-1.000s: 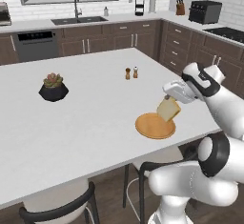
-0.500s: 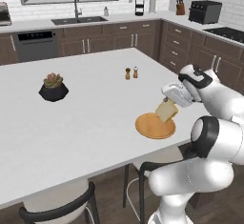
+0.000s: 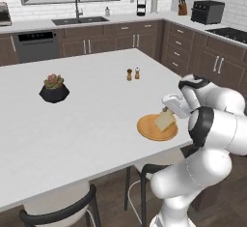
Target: Start the toaster. Once the lever pops up, take the bread to the plate on the dining counter.
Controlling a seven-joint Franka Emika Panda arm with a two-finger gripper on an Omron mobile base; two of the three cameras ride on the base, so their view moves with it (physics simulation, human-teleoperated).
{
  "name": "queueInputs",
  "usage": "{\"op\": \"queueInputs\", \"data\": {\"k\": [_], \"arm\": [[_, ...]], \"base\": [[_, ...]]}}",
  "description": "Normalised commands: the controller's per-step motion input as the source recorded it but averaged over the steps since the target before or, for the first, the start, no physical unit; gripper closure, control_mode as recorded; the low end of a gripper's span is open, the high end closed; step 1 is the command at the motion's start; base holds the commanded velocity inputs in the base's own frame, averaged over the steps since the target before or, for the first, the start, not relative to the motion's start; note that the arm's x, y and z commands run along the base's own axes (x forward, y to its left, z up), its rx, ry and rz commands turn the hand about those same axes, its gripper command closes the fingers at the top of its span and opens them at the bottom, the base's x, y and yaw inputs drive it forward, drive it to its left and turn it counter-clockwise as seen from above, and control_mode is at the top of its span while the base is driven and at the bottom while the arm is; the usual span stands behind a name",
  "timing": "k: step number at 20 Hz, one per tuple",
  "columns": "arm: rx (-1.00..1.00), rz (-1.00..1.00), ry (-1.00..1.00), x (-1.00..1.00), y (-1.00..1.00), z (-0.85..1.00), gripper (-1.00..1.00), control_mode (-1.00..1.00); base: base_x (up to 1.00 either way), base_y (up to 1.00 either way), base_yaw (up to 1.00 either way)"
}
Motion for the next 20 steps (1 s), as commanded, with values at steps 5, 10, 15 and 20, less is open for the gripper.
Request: {"op": "queueInputs", "data": {"k": [5, 10, 15, 20], "arm": [[0.04, 0.00, 0.00, 0.26, -0.01, -0.33, 1.00, -1.00], [0.00, 0.00, -0.03, 0.25, 0.00, -0.30, 1.00, -1.00], [0.00, 0.00, -0.11, 0.17, 0.00, -0.34, 1.00, -1.00], [0.00, 0.00, -0.01, 0.42, 0.00, -0.23, 1.00, -1.00]], "base": [[0.00, 0.00, 0.00], [0.00, 0.00, 0.00], [0.00, 0.00, 0.00], [0.00, 0.00, 0.00]]}}
